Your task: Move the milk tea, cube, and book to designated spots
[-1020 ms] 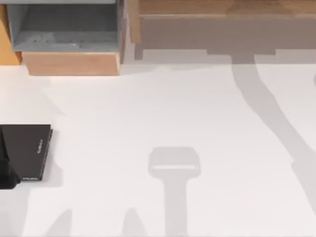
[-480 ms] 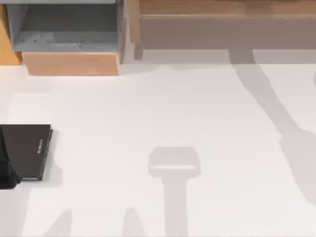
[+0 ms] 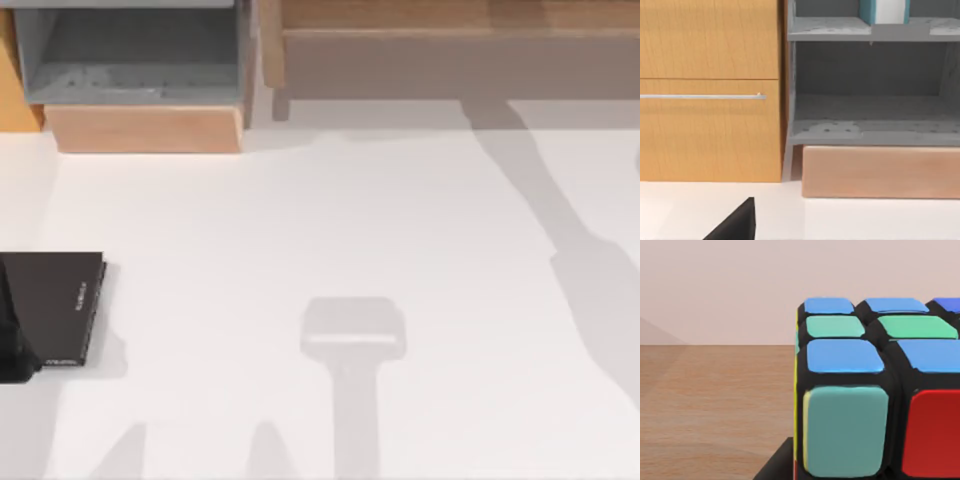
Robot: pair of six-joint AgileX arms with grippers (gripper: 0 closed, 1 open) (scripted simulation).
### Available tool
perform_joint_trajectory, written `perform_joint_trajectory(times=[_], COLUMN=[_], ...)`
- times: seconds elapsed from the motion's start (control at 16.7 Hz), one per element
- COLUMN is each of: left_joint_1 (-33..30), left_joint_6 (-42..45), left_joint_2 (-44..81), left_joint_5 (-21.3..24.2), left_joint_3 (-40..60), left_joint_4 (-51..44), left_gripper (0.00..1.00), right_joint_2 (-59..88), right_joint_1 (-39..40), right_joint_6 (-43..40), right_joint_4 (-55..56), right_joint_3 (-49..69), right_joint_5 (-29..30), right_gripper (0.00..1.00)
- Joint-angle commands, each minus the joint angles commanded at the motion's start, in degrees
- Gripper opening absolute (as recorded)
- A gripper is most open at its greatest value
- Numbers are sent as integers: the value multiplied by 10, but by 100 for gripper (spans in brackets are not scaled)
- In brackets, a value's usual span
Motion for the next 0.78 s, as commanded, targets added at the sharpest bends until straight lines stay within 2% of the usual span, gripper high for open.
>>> perform_joint_trajectory(times=[0.12,0.78], left_joint_1=[0,0], left_joint_6=[0,0], left_joint_2=[0,0], left_joint_5=[0,0], left_joint_3=[0,0], left_joint_4=[0,0], left_gripper=[100,100], right_joint_2=[0,0], right_joint_1=[0,0], right_joint_6=[0,0], right_joint_4=[0,0], right_joint_3=[0,0], right_joint_5=[0,0], right_gripper=[0,83])
